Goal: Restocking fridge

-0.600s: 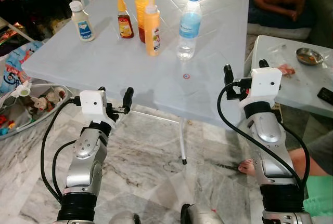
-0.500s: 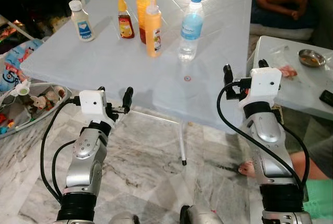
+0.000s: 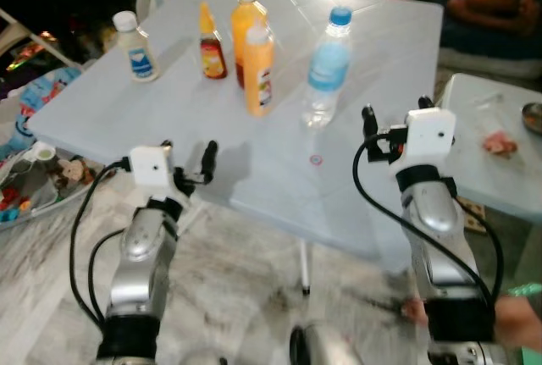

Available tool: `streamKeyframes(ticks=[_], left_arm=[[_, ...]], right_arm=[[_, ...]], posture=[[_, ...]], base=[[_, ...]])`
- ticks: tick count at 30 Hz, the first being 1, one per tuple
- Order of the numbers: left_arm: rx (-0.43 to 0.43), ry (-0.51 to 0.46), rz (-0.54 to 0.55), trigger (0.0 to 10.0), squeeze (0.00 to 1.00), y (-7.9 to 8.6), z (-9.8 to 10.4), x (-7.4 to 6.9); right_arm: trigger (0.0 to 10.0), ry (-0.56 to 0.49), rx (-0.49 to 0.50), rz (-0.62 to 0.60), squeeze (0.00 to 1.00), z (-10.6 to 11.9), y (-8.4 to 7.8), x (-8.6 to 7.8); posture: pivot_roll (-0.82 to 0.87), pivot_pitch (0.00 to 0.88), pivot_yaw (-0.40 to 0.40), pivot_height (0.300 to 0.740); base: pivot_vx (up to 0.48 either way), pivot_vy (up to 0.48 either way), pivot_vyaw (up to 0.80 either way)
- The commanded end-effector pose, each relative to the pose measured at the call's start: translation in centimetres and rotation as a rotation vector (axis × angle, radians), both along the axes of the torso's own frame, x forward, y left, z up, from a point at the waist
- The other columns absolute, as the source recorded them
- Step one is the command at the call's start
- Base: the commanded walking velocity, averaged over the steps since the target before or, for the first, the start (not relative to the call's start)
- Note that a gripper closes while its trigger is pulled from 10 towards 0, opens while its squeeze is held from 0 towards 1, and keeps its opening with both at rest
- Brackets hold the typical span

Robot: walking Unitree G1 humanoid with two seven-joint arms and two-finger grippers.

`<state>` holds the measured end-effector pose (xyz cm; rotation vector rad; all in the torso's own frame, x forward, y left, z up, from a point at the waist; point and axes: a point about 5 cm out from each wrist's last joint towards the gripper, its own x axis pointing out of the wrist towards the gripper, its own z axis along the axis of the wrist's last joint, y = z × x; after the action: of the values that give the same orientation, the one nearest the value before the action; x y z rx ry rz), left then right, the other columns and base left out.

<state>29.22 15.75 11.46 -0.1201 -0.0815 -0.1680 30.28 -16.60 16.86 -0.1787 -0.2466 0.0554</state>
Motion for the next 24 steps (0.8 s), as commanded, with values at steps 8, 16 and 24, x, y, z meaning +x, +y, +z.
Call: streamKeyframes(ticks=[8,16,24], left_arm=[[0.025,0.001,0.061,10.0,0.00,2.1,0.0,-0.7],[0.047,-0.015,0.080,10.0,0.00,2.6,0.7,-0.8],[0.050,0.001,0.097,10.0,0.00,2.9,0.4,-1.5]], right_arm=[[10.0,-0.052,-0.025,0.081,0.00,1.1,1.1,0.2],[10.0,-0.075,-0.003,0.137,0.00,2.3,1.7,1.4],[10.0,-0.091,0.021,0.229,0.00,3.6,3.2,2.5]], posture=[[-0.06,0.102,0.001,0.740],[-0.04,0.121,0.004,0.740],[-0.02,0.137,-0.003,0.740]], base=[[0.271,0.000,0.00],[0.000,0.000,0.00],[0.000,0.000,0.00]])
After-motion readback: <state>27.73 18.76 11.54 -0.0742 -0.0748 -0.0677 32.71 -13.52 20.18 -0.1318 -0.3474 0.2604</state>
